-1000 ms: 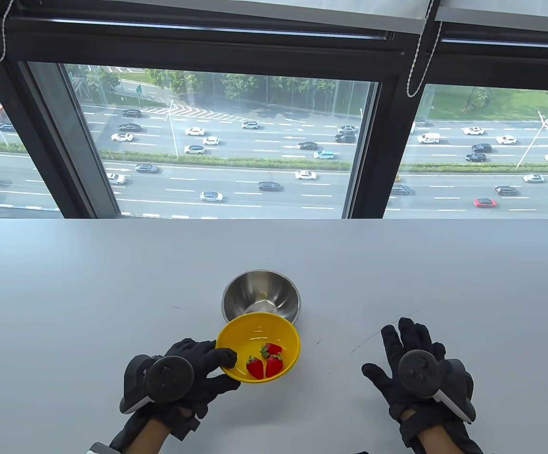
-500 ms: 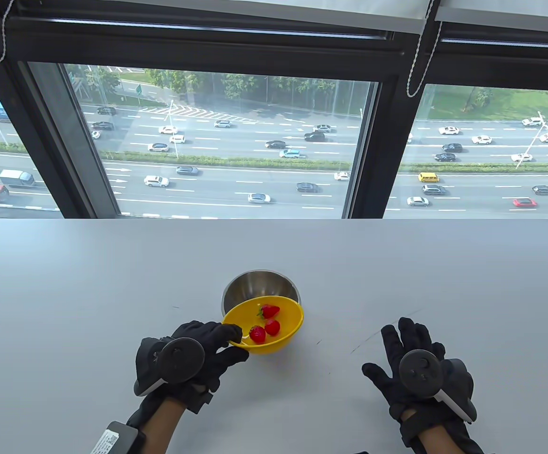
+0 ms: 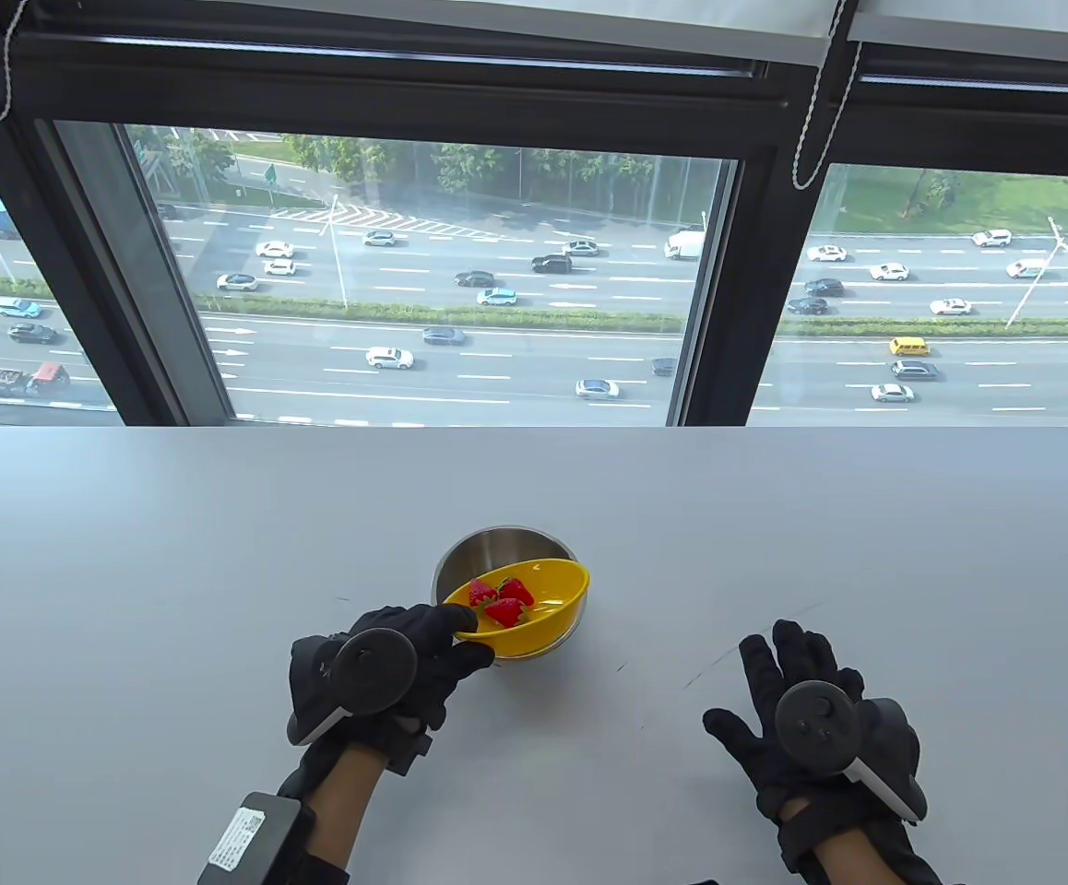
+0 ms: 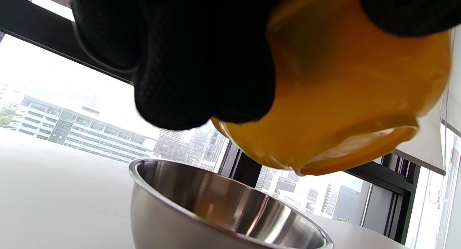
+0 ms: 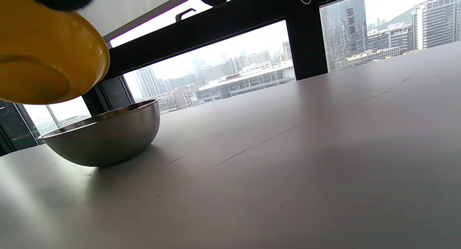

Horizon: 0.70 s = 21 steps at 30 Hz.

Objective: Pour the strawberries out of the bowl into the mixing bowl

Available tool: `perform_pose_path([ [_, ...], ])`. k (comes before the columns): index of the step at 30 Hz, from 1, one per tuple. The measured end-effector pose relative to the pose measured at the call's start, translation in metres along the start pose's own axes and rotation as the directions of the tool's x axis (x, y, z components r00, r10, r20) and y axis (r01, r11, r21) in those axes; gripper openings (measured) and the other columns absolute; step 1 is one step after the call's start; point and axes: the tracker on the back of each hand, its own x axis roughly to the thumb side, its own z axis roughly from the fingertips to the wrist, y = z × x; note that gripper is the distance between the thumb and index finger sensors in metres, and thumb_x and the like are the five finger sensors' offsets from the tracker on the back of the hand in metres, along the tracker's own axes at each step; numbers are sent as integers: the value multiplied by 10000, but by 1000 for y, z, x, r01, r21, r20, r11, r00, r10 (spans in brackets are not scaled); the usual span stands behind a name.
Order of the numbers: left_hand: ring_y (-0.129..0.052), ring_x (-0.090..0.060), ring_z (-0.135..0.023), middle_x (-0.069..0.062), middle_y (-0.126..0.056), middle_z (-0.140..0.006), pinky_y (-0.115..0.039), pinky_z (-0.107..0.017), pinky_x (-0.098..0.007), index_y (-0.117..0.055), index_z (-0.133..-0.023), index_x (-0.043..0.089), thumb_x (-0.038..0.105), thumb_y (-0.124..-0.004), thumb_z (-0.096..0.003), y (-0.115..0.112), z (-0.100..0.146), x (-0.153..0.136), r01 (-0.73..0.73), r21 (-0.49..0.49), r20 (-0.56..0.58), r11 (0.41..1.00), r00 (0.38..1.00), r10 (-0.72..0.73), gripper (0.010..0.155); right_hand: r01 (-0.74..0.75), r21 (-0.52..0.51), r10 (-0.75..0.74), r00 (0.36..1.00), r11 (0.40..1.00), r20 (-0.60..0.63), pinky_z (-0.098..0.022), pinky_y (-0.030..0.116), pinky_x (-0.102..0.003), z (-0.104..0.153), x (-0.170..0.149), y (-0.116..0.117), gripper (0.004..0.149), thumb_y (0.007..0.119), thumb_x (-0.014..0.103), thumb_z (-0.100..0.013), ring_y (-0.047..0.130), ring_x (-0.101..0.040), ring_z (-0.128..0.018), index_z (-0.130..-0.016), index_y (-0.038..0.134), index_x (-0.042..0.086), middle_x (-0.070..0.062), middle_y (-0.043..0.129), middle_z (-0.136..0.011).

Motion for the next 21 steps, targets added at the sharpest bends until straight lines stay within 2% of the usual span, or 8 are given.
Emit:
perform_pose_path([
  [15,-1130,-205,-363,-23,-1109,-431,-864,-487,-509,-933,-697,297,689,-655,-304,-10,-7,-6,23,35,-102,999,995,-19,621,9,4,-9,1000,1000,3,-675,276,-748,0,1,-1,854,627,687,-402,245,-494,-1051,-1076,367,233,-153,160,-1145],
  [21,-1135,-179,-315,-1,-1108,-387,-887,-456,-488,-942,-682,286,681,-642,-310,-13,-5,-14,-16,21,-153,1000,988,19,620,11,10,-11,1000,1000,4,-675,282,-747,0,1,0,852,627,686,-402,248,-495,-1050,-1076,369,231,-155,163,-1144],
])
